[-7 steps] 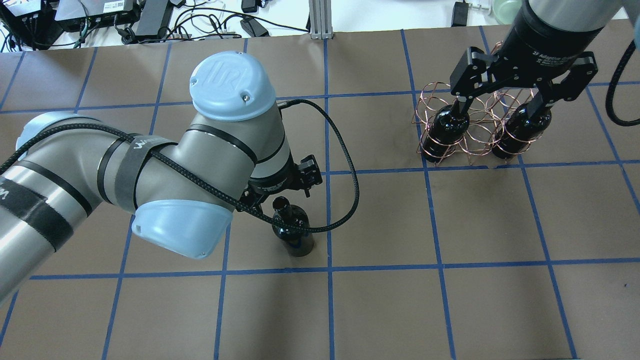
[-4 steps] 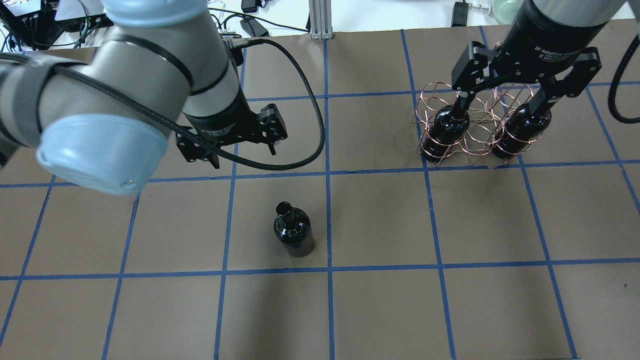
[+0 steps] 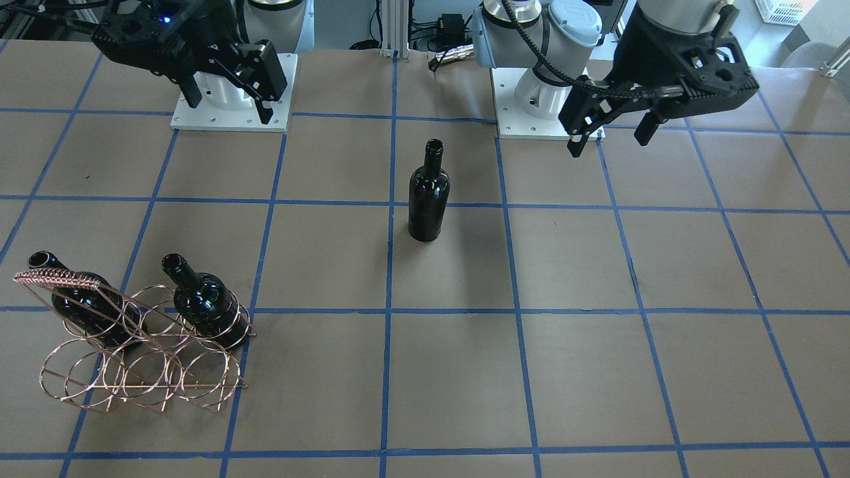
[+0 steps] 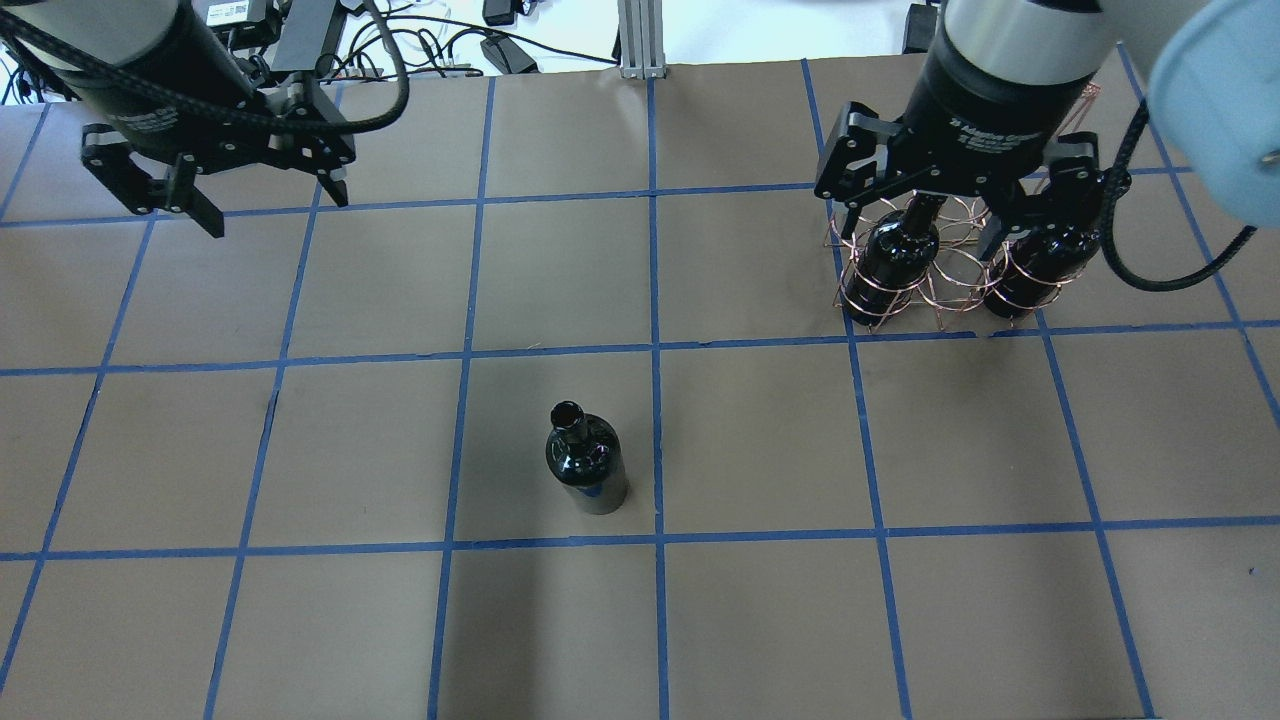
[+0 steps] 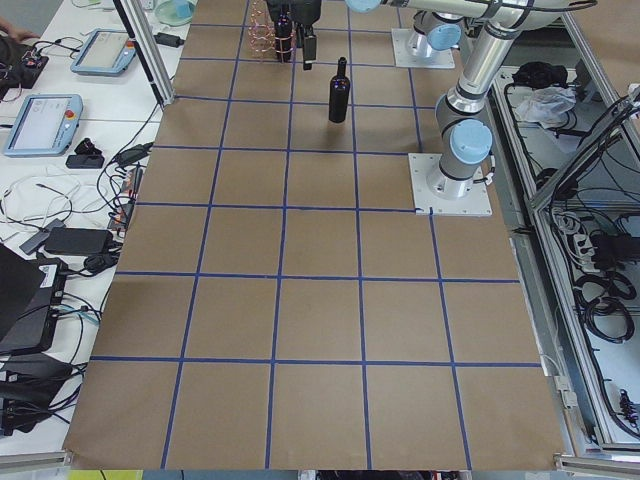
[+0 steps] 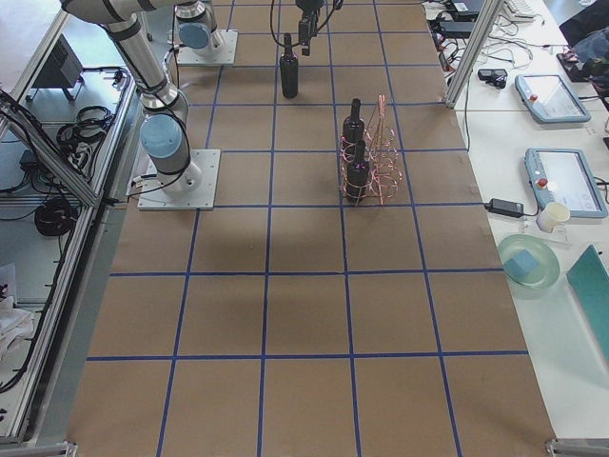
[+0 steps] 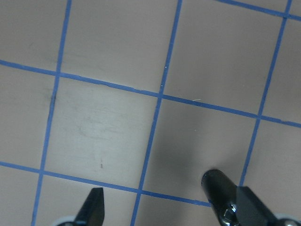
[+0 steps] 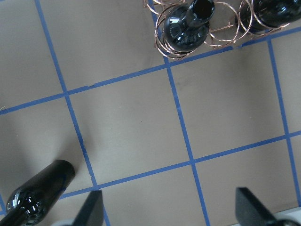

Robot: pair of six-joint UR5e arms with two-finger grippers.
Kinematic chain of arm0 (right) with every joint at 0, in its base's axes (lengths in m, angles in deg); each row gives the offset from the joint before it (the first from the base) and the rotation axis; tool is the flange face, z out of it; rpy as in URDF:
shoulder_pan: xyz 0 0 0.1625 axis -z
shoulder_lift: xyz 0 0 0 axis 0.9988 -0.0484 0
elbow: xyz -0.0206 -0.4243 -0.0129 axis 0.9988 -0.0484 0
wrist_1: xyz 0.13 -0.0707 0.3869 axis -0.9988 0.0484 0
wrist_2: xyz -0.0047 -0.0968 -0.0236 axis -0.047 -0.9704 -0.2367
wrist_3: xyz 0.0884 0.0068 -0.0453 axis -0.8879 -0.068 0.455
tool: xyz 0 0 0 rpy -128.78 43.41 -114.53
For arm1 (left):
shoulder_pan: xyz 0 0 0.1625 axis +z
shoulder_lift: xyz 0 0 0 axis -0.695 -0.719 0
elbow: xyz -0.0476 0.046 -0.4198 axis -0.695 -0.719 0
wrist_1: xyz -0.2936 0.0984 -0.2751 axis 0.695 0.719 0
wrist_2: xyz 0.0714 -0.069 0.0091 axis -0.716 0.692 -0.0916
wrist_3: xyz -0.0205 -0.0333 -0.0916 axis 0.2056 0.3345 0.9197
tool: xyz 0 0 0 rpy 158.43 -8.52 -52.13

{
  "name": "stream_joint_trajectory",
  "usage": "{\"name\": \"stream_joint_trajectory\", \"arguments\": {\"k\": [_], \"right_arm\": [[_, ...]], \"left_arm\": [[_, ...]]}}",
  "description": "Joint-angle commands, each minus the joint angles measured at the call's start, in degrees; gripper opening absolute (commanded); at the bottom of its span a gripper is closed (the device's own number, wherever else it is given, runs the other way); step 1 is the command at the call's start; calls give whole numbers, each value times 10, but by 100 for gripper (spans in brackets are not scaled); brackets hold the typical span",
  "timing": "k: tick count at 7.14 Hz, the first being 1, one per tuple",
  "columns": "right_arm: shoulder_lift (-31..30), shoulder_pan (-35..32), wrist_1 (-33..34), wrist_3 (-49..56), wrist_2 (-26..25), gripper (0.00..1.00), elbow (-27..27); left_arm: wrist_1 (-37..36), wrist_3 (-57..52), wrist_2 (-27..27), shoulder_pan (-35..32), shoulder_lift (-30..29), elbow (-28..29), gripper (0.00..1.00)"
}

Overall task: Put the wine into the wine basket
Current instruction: 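Open the left gripper and raise it away while the right gripper lifts, then move the right gripper over the standing bottle and grasp its neck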

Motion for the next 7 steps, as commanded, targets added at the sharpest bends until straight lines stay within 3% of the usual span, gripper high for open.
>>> {"name": "stream_joint_trajectory", "arguments": {"k": [1,4,6,7], "right_arm": [[36,-75,33,-92,2,98,1],[109,-201,121,-244,2,96,8],[130,-248,123,-233,2,93,18],[136,-254,125,-213,3,84,35]], "left_arm": [[9,-86,-26,31,7,9,99],[21,-215,-20,107,15,8,100],[23,-293,-18,155,16,8,100],[25,-298,-18,158,16,7,100]]}}
